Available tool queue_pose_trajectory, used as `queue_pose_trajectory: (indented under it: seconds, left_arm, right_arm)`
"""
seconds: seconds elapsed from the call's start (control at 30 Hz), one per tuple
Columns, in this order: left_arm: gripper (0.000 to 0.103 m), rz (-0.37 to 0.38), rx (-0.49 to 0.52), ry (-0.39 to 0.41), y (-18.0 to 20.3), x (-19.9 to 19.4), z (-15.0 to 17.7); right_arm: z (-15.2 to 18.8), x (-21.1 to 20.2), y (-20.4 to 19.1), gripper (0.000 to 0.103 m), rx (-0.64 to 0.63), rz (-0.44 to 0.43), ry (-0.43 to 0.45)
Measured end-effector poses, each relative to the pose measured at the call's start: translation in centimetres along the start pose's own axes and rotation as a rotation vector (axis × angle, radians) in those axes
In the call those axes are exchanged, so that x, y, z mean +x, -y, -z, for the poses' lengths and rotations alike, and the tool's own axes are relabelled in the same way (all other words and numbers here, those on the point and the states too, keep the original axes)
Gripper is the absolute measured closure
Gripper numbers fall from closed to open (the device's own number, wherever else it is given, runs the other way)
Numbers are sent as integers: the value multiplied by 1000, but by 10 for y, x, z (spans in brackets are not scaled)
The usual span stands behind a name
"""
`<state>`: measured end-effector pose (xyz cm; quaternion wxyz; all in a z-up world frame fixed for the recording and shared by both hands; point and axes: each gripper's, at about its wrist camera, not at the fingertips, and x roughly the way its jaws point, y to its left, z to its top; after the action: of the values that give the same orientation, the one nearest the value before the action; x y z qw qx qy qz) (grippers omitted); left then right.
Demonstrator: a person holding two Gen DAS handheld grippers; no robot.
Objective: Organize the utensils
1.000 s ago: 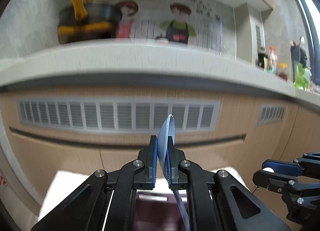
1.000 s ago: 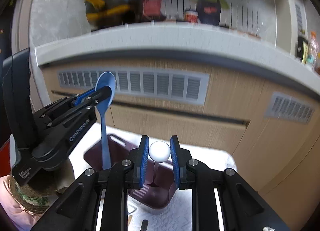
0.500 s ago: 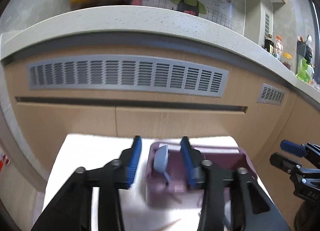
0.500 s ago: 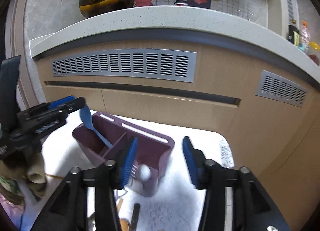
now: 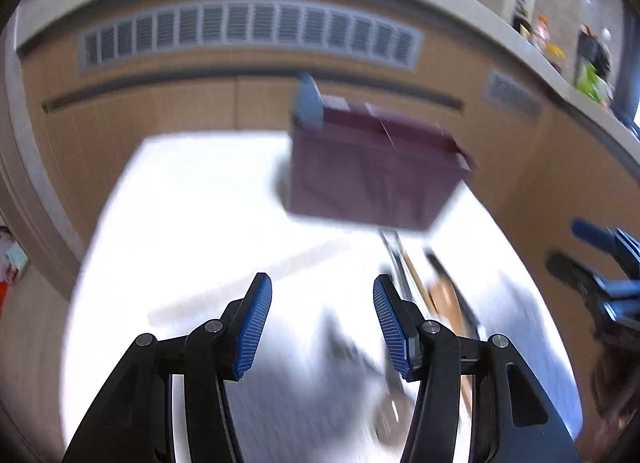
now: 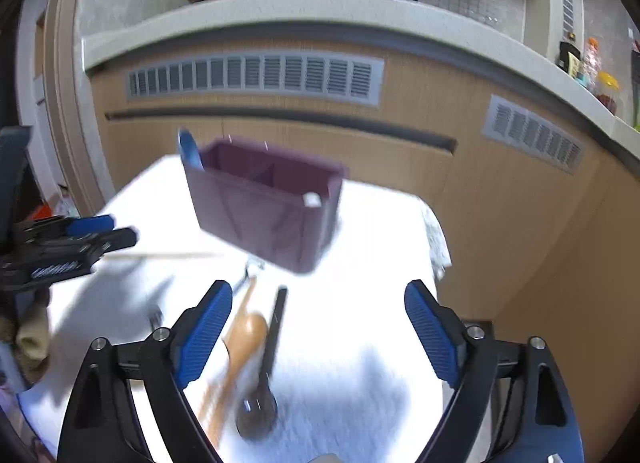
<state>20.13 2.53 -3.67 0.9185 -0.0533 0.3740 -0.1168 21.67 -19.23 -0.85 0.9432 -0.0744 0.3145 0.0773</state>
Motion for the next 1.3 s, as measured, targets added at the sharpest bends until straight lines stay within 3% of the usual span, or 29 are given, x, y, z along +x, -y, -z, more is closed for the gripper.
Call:
queue_pose_trajectory:
  seconds: [0.13,0.27,0.4,0.53,0.6,0.7,0.8,0.97,1.17,1.2,1.23,1.27,1.3]
  left_arm:
    - [49,59,47,-43,20,-15,51]
    - [49,41,66,-54,38,-22,77]
    - [49,7,77,-96,47,-9,74]
    - [50,-23,76,-152,51,7,72]
    - [51,-35,78,-144,53,8,71]
    - [69,-73,84,-131,54,10,67]
    - [69,-89,86,-91,51,4,64]
    - [69,-140,119,72,47,-37,43]
    - [69,-148,99,200,32,-75,14]
    - [69,-150,96,213,30,-77,11]
    - [70,-153,90,224,27,-79,8]
    - [70,-152,82,228,24,-79,6]
    - [70,-146,71,228,21,-78,4]
  right_arm:
    - [33,4,6,17,32,38,-66]
    - [55,5,15,17,101,71,-102]
    - [67,-2,17,4,145,113,-79]
    - [73,-8,18,4,141,144,-56]
    - [75,-8,19,3,143,152,-54]
    - [80,-6,20,3,154,136,-63]
    - [83,-2,18,3,159,108,-90]
    - [83,-1,12,1,144,66,-102]
    - [65,2,0,1,125,-38,-101]
    - [59,4,-3,8,120,-48,-98]
    - [52,7,-7,31,105,-55,-91]
    - [46,11,-13,45,82,-64,-94]
    - [38,18,-19,70,50,-84,-113]
